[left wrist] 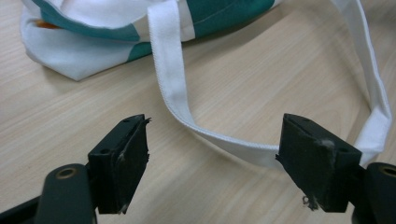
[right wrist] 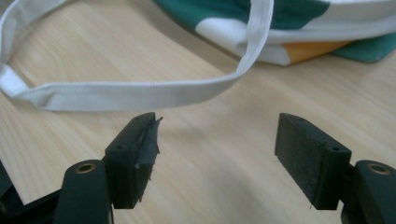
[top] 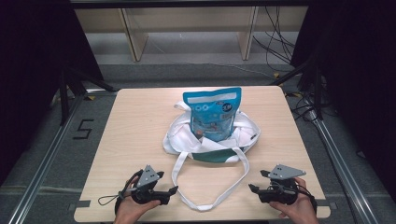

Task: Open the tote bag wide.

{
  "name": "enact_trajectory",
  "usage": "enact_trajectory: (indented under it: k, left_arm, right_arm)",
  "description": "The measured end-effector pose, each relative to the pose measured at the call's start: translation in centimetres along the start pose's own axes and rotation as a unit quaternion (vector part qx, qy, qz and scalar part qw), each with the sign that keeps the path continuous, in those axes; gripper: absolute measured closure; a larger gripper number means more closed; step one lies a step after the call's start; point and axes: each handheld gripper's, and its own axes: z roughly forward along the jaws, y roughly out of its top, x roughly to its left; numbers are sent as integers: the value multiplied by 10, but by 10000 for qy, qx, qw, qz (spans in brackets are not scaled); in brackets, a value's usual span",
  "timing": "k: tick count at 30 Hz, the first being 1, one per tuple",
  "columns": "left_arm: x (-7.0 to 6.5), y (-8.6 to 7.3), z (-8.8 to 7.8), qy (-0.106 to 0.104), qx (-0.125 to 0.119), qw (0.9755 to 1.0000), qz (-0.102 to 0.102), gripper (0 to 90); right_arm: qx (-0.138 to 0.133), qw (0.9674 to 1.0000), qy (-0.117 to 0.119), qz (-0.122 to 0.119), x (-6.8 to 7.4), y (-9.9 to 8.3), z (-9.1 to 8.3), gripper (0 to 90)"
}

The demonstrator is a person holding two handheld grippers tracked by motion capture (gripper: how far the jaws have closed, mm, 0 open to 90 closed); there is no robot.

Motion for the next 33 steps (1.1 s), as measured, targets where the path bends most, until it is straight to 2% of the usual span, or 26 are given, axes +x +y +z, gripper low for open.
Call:
enact_trajectory:
  k: [4, 7, 9, 10, 11, 12, 13, 14, 15, 16, 17, 18, 19, 21, 22, 24, 29, 30, 32, 33]
  left_arm:
    - [-6, -2, -1, -44, 9, 10000, 45, 227]
    - [-10, -4, -1, -79, 78, 9999, 83, 215]
    - [-16, -7, 0, -151, 205, 9993, 273, 217]
    - [-18, -7, 0, -127, 227, 9992, 316, 217]
    - [-20, -8, 1, -150, 239, 9989, 366, 217]
    - [-22, -8, 1, -147, 278, 9986, 425, 217]
    - [-22, -8, 1, -147, 278, 9986, 425, 216]
    - [-23, -8, 1, -146, 308, 9978, 568, 216]
    - [-22, -7, 1, -142, 307, 9973, 648, 216]
    - [-22, -7, 1, -149, 296, 9975, 626, 215]
    - [-22, -7, 1, -164, 295, 9975, 626, 215]
    - [-22, -8, 1, -139, 281, 9980, 550, 214]
    - [-22, -8, 1, -139, 281, 9980, 550, 214]
    - [-20, -7, 0, -72, 333, 9975, 618, 214]
    - [-20, -8, 1, -46, 289, 9986, 436, 214]
    - [-20, -8, 1, -83, 255, 9990, 361, 213]
    - [-20, -8, 2, -80, 258, 9990, 349, 213]
    - [-18, -8, 2, -53, 315, 9984, 462, 213]
    - [-19, -8, 2, -43, 326, 9986, 404, 214]
    - [-17, -7, 2, -64, 342, 9979, 545, 214]
  right_arm:
    - [101, 9999, -35, -66, 3, -8, 0, 306]
    - [127, 9999, -39, -29, 6, -11, -2, 295]
    - [203, 9998, 5, 9, 10, -14, -5, 288]
    - [191, 9997, -14, -123, 11, -16, -5, 288]
    - [217, 9996, 7, -153, 11, -16, -5, 288]
    - [229, 9997, 19, -65, 14, -17, -6, 288]
    - [254, 9996, 29, -115, 15, -17, -6, 287]
    - [283, 9996, 64, -55, 17, -18, -6, 286]
    - [290, 9994, 21, -183, 16, -19, -6, 285]
    - [329, 9994, 27, -106, 18, -19, -6, 285]
    - [317, 9993, 30, -188, 17, -20, -5, 285]
    - [387, 9991, 84, -144, 17, -20, -5, 285]
    - [352, 9991, 92, -211, 16, -20, -5, 284]
    - [373, 9991, 24, -195, 17, -21, -5, 284]
    - [384, 9991, 12, -166, 17, -21, -5, 284]
    - [394, 9991, 8, -173, 17, -21, -5, 284]
    - [389, 9990, 25, -217, 16, -21, -4, 284]
    - [421, 9990, 13, -171, 17, -21, -4, 284]
    - [414, 9990, 25, -168, 17, -21, -4, 284]
    - [407, 9990, 15, -172, 16, -21, -4, 284]
